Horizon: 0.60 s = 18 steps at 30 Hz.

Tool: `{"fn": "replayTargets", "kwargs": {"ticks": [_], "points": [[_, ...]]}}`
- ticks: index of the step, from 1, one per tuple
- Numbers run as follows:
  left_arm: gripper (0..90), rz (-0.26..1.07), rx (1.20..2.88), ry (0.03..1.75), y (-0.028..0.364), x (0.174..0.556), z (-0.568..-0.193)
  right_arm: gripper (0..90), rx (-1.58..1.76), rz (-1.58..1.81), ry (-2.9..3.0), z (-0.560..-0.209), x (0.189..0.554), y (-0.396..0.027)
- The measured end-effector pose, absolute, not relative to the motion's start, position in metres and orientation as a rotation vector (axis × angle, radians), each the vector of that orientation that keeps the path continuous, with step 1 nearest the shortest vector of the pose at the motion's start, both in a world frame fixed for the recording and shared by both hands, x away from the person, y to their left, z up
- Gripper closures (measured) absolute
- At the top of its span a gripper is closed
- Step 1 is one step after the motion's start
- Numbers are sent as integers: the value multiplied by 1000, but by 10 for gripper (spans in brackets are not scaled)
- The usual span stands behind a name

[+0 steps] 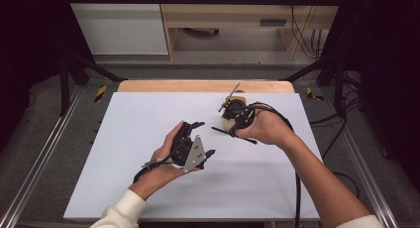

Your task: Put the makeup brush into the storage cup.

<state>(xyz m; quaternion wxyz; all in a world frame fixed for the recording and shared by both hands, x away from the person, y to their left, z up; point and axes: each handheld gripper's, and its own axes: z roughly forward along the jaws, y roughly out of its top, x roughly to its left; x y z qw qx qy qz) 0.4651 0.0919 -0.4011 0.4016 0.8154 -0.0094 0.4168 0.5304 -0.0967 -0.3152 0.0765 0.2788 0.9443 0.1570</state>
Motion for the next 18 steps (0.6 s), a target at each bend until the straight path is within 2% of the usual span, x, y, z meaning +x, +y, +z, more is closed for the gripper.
{"fn": "replayTargets", "kwargs": {"ticks": [10,18], "points": [[164,1073,2072,-44,88,466,-407,841,797,476,2864,-315,527,-85],[300,1104,2075,-73,87,465,-409,842,780,472,2891,-315,524,-77]]}}
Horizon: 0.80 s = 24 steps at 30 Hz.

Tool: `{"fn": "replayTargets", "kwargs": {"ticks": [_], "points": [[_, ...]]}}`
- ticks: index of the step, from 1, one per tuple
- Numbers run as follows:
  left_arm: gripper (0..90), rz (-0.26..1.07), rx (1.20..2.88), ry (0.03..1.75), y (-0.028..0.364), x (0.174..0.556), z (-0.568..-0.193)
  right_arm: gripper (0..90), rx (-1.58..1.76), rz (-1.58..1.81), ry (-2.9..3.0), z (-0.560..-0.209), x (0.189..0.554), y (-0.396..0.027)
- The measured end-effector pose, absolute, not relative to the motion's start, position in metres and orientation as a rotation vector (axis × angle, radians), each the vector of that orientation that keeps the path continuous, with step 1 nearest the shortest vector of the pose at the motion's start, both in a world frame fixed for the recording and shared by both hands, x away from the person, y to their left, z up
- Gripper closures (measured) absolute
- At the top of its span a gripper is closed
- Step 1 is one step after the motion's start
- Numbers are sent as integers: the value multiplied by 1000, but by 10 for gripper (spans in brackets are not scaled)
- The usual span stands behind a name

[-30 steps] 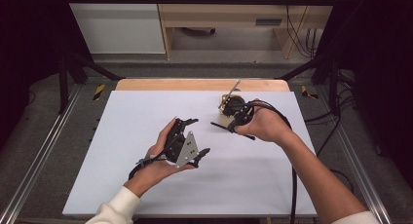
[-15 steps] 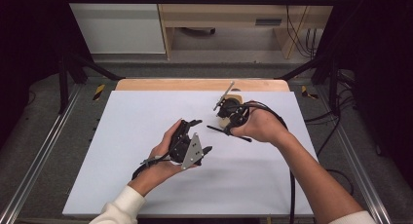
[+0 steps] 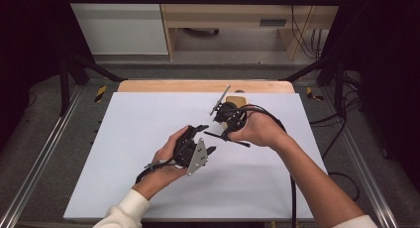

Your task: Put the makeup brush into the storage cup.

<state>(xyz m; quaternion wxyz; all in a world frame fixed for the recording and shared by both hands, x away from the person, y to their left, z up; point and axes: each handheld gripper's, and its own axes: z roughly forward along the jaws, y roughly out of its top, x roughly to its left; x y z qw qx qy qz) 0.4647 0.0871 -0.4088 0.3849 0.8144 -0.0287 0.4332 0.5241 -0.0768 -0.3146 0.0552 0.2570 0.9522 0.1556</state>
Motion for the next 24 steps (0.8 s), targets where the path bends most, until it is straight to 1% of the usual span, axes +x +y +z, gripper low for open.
{"fn": "replayTargets", "kwargs": {"ticks": [4,5,10,13,23,24], "points": [[371,1101,2080,-89,85,465,-412,841,766,477,2901,-315,523,-74],[386,1123,2104,-112,86,465,-411,841,768,475,2903,-315,523,-73],[423,1139,2111,-133,84,464,-414,841,749,476,2920,-315,522,-72],[461,1143,2121,-146,83,463,-414,841,753,470,2926,-316,522,-71],[602,1119,2128,-168,83,462,-416,841,733,471,2953,-318,520,-68],[612,1097,2104,-151,82,462,-419,841,728,471,2956,-318,520,-68]]}}
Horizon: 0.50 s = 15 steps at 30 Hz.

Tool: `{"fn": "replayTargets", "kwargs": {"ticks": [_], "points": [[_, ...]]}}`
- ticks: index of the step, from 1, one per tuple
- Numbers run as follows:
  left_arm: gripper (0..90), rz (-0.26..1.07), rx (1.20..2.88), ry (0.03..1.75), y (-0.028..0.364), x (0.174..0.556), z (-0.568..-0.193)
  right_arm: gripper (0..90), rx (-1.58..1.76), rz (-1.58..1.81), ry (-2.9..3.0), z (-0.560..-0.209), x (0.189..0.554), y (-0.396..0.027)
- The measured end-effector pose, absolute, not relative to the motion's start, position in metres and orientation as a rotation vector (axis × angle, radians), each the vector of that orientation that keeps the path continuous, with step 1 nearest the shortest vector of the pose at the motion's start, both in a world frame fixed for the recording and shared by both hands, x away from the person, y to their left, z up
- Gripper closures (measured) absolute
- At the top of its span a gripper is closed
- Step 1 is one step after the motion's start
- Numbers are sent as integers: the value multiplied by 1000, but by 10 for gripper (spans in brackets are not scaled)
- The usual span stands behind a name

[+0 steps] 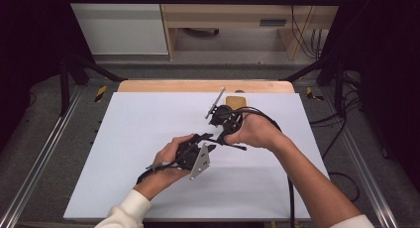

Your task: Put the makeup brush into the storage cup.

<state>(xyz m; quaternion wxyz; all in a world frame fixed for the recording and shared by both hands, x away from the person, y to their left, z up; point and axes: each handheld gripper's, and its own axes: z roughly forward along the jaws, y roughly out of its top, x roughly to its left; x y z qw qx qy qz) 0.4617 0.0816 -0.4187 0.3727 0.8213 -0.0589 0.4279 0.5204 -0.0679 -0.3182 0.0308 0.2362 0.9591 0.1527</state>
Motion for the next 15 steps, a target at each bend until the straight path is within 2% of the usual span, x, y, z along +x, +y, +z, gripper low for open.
{"fn": "replayTargets", "kwargs": {"ticks": [5,15], "points": [[657,1115,2140,-184,83,462,-419,841,725,466,2967,-320,520,-67],[762,1058,2129,-165,82,461,-423,841,713,462,2986,-321,519,-66]]}}
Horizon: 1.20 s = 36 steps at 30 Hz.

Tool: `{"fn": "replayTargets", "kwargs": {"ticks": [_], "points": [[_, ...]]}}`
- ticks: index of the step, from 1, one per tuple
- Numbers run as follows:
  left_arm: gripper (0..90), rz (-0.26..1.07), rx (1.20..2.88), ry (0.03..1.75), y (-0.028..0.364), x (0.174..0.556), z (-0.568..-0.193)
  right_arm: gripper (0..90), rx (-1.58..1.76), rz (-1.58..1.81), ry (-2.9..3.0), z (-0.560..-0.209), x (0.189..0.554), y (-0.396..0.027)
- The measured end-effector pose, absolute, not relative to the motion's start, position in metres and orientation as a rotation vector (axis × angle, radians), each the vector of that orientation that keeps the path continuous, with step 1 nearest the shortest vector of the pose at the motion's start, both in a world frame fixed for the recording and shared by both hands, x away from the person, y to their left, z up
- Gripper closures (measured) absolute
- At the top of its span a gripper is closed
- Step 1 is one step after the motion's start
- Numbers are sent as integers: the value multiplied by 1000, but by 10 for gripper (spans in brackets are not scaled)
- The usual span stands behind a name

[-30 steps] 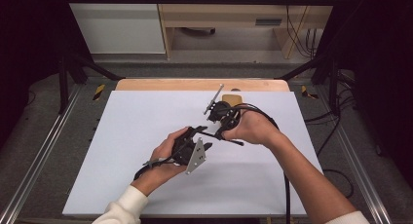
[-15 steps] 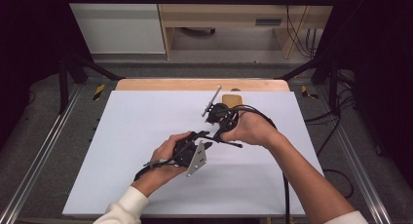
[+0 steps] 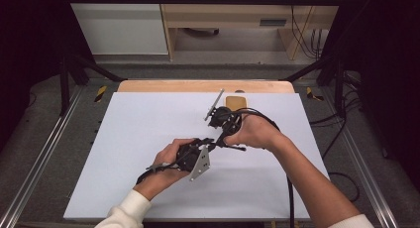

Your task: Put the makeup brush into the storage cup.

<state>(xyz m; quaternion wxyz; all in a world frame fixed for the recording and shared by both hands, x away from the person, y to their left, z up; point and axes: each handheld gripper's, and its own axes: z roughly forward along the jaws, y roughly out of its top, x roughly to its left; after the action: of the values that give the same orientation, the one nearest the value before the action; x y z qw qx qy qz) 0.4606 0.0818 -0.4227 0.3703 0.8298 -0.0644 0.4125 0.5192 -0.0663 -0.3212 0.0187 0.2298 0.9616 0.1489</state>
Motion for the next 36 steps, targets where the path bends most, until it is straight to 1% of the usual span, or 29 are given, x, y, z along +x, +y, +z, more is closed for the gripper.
{"fn": "replayTargets", "kwargs": {"ticks": [3,9,10,12,13,20,22,23,24,26,33,36], "points": [[805,1049,2130,-169,82,460,-422,841,713,459,2993,-322,519,-66],[837,1039,2145,-184,83,459,-423,838,720,478,3002,-322,520,-67],[837,1036,2147,-189,83,459,-423,819,716,487,3002,-322,520,-67],[837,1032,2145,-188,83,458,-425,750,724,525,2984,-320,520,-69],[837,1030,2148,-191,83,457,-425,735,708,546,2982,-319,520,-70],[837,1035,2141,-187,86,454,-428,540,764,696,2857,-310,522,-88],[837,1040,2139,-187,87,452,-427,425,801,742,2812,-309,523,-94],[837,1053,2159,-197,89,451,-425,384,808,778,2789,-308,523,-98],[837,1038,2135,-181,90,450,-426,349,803,811,2757,-308,523,-103],[837,1078,2169,-208,95,448,-422,277,834,855,2698,-306,524,-112],[837,1085,2139,-174,107,445,-418,109,903,1027,2449,-302,527,-143],[837,1091,2134,-155,114,444,-415,57,918,1093,2364,-303,523,-152]]}}
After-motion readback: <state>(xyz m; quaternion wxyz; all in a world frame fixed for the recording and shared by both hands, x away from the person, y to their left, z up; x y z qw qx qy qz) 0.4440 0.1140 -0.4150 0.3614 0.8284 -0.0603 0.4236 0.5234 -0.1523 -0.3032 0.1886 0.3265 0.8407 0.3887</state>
